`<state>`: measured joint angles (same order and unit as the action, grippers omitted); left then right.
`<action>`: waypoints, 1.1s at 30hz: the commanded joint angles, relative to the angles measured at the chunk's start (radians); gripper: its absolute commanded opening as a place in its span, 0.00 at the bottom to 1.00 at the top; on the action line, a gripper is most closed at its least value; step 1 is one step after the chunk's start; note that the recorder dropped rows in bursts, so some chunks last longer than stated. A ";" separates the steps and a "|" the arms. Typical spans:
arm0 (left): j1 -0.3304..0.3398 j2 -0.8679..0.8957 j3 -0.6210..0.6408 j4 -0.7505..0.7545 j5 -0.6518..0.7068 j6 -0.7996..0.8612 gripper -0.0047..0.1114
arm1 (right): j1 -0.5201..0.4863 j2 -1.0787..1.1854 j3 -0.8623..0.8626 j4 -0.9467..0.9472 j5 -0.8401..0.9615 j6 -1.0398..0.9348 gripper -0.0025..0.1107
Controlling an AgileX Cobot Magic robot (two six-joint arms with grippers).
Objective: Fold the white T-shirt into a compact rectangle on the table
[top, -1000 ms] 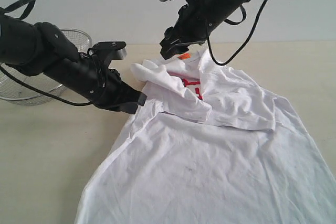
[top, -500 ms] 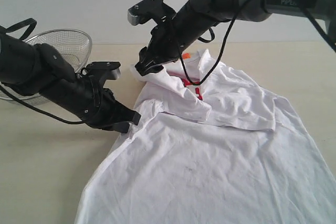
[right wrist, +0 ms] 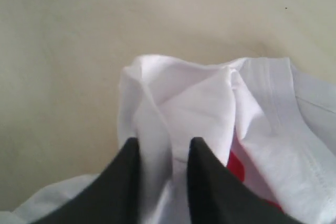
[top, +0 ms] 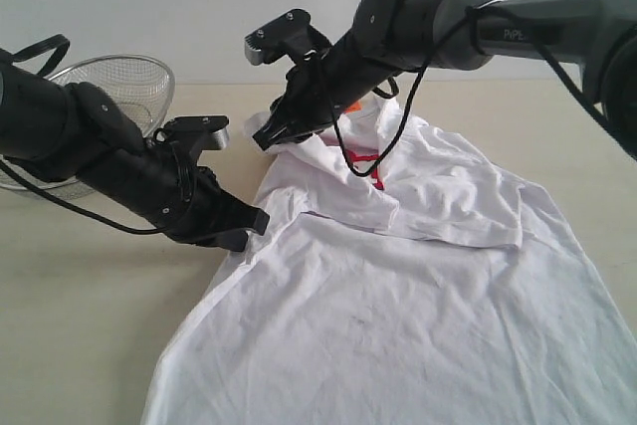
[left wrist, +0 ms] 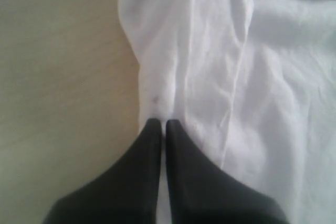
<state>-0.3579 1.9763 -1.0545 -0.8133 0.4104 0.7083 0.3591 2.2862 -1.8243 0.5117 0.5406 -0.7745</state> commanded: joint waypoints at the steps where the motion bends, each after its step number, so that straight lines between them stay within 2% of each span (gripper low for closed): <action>1: -0.004 0.000 0.005 -0.010 0.011 -0.005 0.08 | 0.001 0.004 -0.002 -0.026 -0.040 0.006 0.02; 7: -0.004 0.000 0.005 -0.010 0.012 -0.009 0.08 | -0.013 -0.006 -0.007 -0.026 -0.184 0.030 0.02; 18: -0.004 0.000 0.005 -0.010 0.015 -0.011 0.08 | -0.140 0.011 -0.041 -0.028 -0.182 0.201 0.02; 24: -0.004 0.000 0.006 -0.008 0.031 -0.011 0.08 | -0.150 0.063 -0.047 -0.028 -0.220 0.223 0.02; 31: -0.004 -0.001 0.018 -0.005 0.020 -0.011 0.08 | -0.150 0.115 -0.123 -0.030 -0.109 0.215 0.03; 33: -0.004 -0.015 0.018 -0.002 0.003 0.006 0.08 | -0.150 0.101 -0.160 -0.034 -0.058 0.200 0.11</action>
<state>-0.3579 1.9763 -1.0391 -0.8152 0.4286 0.7083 0.2176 2.4090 -1.9378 0.4852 0.4319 -0.5546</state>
